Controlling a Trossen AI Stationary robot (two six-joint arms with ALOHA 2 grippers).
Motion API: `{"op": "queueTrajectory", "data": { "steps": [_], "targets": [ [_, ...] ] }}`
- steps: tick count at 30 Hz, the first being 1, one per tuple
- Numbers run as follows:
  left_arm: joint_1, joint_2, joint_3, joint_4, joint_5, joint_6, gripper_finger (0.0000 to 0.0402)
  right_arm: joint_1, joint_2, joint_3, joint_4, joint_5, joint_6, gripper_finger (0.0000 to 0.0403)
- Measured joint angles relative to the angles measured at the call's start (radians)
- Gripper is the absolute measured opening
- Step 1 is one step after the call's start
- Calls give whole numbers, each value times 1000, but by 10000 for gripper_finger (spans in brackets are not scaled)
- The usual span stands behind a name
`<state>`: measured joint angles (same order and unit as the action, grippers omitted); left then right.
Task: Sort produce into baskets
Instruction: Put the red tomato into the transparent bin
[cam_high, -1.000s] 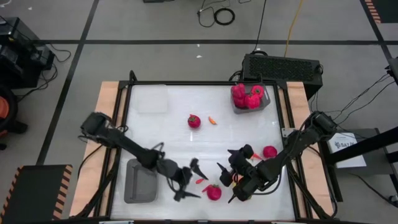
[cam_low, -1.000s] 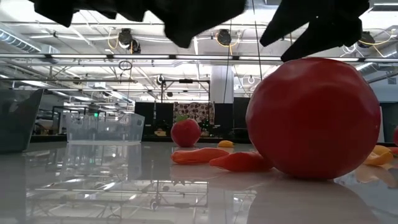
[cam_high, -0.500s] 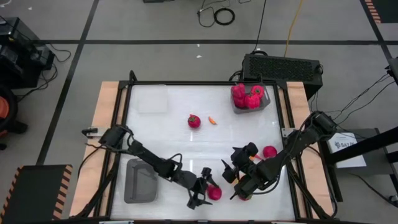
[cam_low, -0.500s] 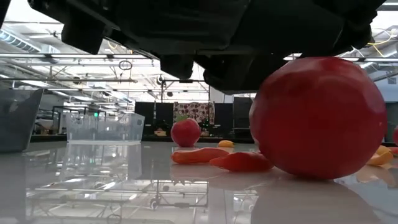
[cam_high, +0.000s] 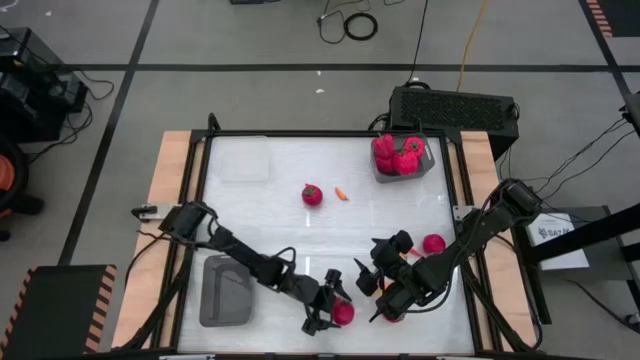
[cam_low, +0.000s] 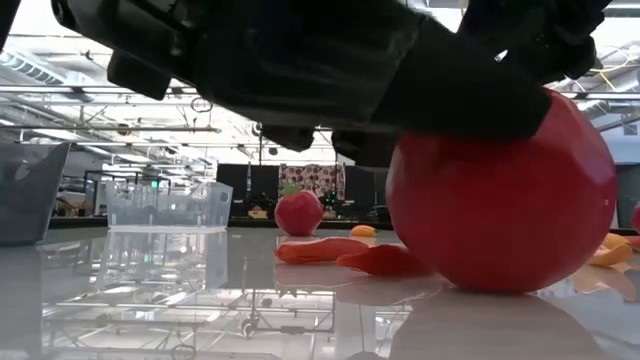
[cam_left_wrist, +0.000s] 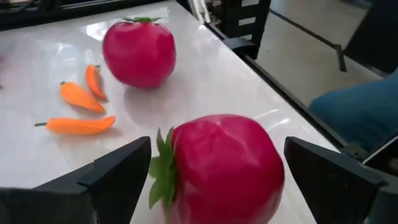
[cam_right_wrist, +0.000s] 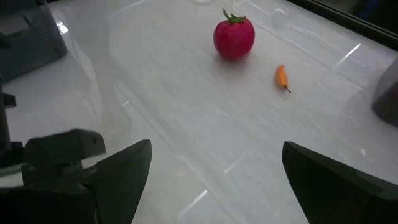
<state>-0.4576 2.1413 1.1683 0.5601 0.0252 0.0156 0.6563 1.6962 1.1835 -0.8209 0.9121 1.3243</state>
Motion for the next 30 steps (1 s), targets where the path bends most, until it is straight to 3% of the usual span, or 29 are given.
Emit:
{"op": "queueTrajectory", "data": {
  "steps": [30],
  "targets": [
    [0,1,0,-28,-3,-37,374,-27,33,0,49,5,-64,352]
  ]
}}
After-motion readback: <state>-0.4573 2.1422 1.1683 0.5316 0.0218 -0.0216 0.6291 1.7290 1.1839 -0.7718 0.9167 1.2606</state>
